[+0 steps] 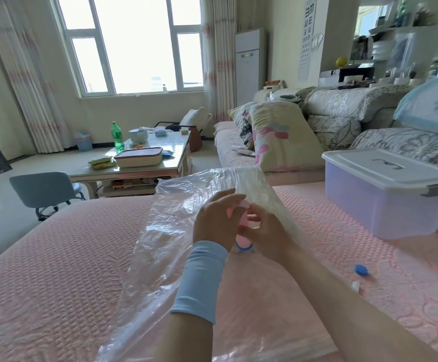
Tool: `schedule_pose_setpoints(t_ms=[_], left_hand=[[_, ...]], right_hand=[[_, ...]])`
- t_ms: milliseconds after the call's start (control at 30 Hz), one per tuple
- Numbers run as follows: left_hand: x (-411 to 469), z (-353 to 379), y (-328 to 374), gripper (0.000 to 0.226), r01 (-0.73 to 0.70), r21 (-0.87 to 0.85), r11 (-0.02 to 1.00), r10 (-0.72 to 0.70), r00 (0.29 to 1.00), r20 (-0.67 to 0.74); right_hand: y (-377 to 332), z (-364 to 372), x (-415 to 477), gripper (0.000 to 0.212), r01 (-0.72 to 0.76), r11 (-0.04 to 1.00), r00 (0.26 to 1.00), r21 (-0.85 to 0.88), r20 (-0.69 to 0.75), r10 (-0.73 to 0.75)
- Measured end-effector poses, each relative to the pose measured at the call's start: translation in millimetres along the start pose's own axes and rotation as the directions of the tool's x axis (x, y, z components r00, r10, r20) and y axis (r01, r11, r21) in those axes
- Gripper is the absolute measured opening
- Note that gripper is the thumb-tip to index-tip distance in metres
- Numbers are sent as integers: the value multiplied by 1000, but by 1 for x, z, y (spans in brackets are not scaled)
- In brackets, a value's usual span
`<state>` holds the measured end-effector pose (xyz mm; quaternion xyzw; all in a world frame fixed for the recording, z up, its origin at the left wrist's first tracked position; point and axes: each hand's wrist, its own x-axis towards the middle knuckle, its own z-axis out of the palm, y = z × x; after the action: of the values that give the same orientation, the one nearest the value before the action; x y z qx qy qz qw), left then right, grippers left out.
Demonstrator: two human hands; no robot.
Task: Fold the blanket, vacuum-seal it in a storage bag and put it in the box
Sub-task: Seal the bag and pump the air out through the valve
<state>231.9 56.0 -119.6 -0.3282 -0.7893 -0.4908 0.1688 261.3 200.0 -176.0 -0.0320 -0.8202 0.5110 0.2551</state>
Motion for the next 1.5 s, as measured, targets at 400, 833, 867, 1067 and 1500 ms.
schedule_pose_setpoints(t_ms=[400,833,867,1067,1500], left_hand=[[-7,23,-10,48,284,-246,927,-196,924,330],[-3,54,-27,46,251,-174,952,-209,951,228],[-2,53,-27,50,249,-181,951,-204,951,235],[0,56,-29,53,240,-205,949,-178,944,278],[-1,57,-39,53,219,-214,952,-160,952,260]], right_hand=[[-19,-34,-15,55,-6,993,993,-114,-119,-7],[-73,-47,-23,15,326,668,850,-669,-101,-517],[-83,-54,-22,15,397,639,774,-659,-134,-619],[-93,-72,-21,26,476,603,605,-639,-259,-753],[-98,-65,-20,32,541,575,617,-613,-175,-767]])
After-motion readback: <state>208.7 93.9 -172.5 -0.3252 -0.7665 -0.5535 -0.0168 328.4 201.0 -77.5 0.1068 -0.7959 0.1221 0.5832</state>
